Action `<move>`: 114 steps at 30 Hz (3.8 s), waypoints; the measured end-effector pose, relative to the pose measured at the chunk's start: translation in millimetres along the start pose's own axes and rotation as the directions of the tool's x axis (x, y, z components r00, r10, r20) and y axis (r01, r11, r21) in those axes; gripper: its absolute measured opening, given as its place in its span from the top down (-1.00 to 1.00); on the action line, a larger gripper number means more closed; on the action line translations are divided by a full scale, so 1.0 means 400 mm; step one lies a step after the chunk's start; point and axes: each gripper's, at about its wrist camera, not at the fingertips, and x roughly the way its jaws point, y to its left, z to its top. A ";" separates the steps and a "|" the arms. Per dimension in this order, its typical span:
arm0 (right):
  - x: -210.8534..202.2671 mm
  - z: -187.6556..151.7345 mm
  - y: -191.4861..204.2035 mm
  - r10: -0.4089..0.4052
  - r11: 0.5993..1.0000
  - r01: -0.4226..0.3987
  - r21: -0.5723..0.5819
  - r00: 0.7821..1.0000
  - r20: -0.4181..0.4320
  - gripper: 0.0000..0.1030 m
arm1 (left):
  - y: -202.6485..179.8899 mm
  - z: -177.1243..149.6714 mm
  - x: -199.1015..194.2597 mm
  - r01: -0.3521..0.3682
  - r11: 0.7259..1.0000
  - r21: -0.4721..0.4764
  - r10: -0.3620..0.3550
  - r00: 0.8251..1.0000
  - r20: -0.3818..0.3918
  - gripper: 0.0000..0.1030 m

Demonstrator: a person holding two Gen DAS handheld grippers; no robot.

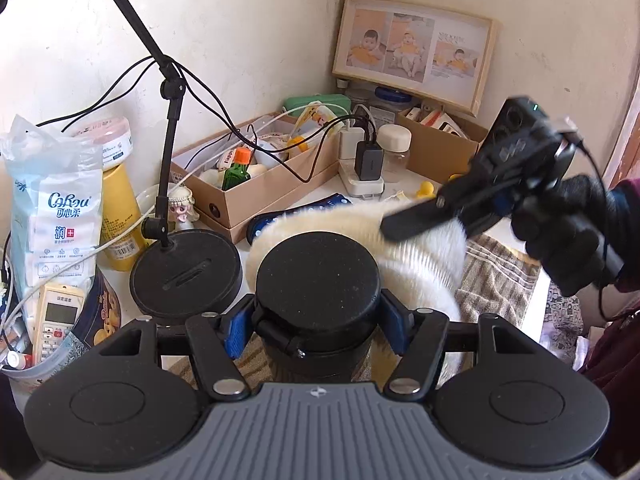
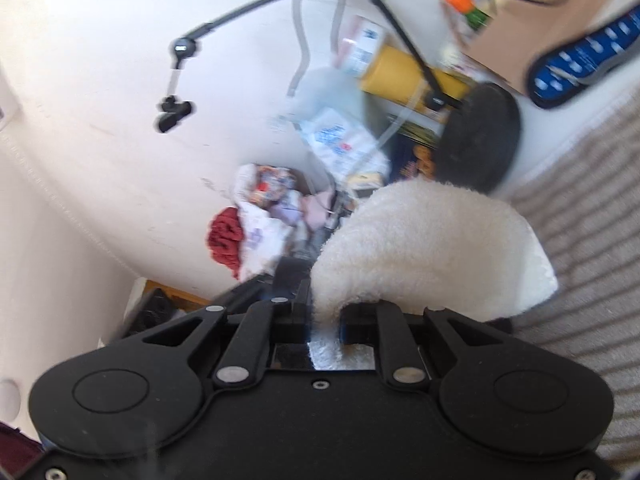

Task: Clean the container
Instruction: 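Drape the towel over the tumbler lid with the right gripper, then rub the towel along the tumbler's side with the right gripper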

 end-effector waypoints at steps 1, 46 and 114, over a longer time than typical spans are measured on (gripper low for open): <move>-0.001 0.006 0.018 0.018 1.000 -0.017 -0.018 1.000 0.003 0.78 | -0.005 -0.001 0.000 -0.012 1.000 0.007 0.012 1.000 -0.001 -0.23; 0.036 -0.030 -0.023 -0.111 0.993 0.110 -0.035 0.993 -0.043 0.78 | -0.028 -0.008 0.002 -0.057 0.998 -0.012 0.057 0.998 0.000 -0.23; 0.103 -0.052 -0.170 -0.302 0.949 0.310 0.061 0.947 -0.112 0.81 | -0.072 0.022 0.034 -0.282 0.926 -0.250 0.274 0.959 -0.066 -0.24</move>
